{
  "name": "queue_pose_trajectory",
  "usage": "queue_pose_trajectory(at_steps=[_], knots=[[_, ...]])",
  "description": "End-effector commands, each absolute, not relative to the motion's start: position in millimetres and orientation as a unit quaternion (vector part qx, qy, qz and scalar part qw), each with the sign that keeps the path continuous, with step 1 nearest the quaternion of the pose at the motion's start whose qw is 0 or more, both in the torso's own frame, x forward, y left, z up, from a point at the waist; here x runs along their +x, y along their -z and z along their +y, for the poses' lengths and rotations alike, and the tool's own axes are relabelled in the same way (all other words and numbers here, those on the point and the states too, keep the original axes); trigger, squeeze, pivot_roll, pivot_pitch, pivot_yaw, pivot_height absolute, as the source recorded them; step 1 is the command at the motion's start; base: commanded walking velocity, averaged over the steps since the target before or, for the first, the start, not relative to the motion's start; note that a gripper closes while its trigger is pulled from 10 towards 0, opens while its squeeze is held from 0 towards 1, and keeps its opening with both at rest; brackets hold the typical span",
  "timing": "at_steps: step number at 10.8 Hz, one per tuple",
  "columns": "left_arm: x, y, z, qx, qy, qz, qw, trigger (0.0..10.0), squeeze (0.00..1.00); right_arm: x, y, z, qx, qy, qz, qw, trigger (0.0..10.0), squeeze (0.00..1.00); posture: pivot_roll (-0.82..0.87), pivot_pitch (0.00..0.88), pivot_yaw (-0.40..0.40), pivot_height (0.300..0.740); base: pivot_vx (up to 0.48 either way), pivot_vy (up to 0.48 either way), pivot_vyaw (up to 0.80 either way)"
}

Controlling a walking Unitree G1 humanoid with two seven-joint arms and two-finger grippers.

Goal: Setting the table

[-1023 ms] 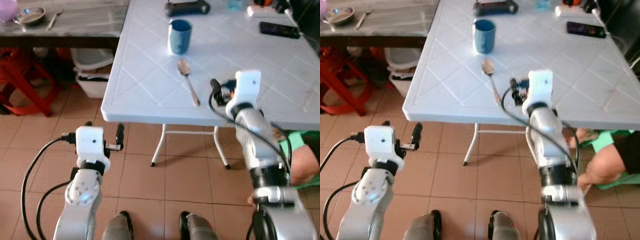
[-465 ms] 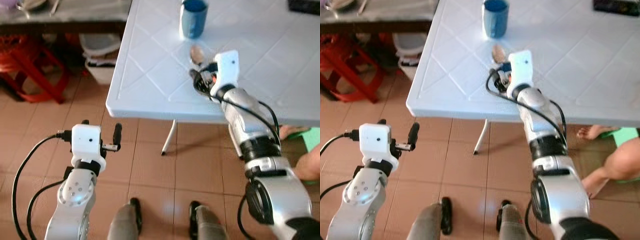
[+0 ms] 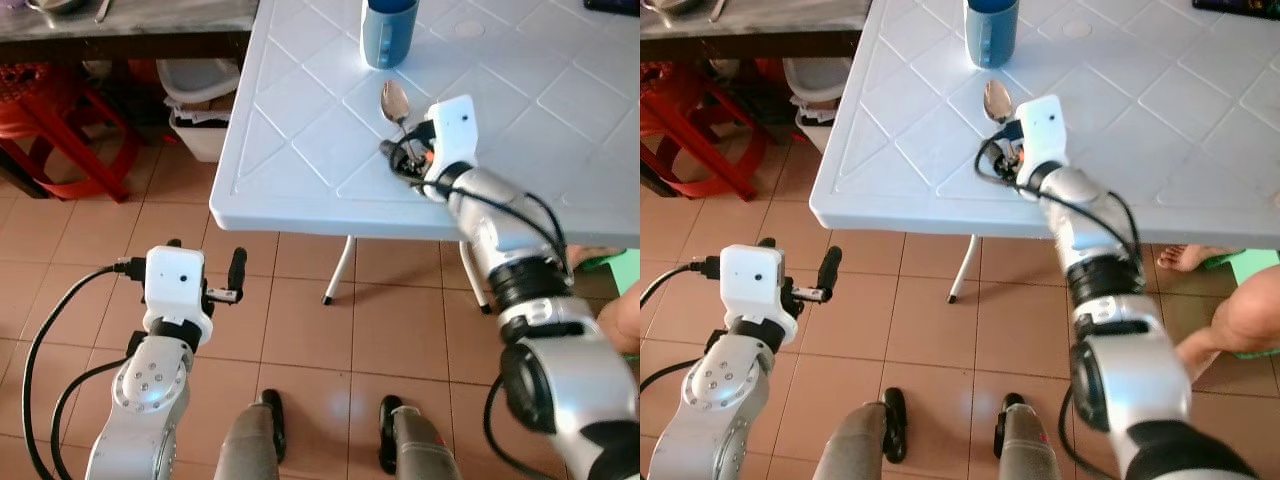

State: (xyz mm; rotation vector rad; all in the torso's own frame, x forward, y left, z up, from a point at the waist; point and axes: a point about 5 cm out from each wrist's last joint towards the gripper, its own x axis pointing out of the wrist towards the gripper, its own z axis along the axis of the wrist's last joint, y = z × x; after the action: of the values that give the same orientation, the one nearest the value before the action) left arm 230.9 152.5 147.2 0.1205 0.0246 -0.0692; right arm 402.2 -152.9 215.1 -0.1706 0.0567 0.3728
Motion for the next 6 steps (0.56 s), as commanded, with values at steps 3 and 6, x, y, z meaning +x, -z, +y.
queue_pose_trajectory(at_steps=[3,6], knots=[[228.1,-147.3,154.6,0.065,0.027,0.016,0.997,10.0,0.00,408.7,-212.1,-165.0,-0.094,-0.180,0.071,0.977,0.0,0.00,0.13,0.348,0.102,0.740,0.000,0.000,0.00],[226.7,-146.6,156.6,0.066,0.023,0.019,0.997,10.0,0.00,413.1,-213.9,-165.0,-0.084,-0.181,0.080,0.977,0.0,0.00,0.13,0.351,0.100,0.740,0.000,0.000,0.00]])
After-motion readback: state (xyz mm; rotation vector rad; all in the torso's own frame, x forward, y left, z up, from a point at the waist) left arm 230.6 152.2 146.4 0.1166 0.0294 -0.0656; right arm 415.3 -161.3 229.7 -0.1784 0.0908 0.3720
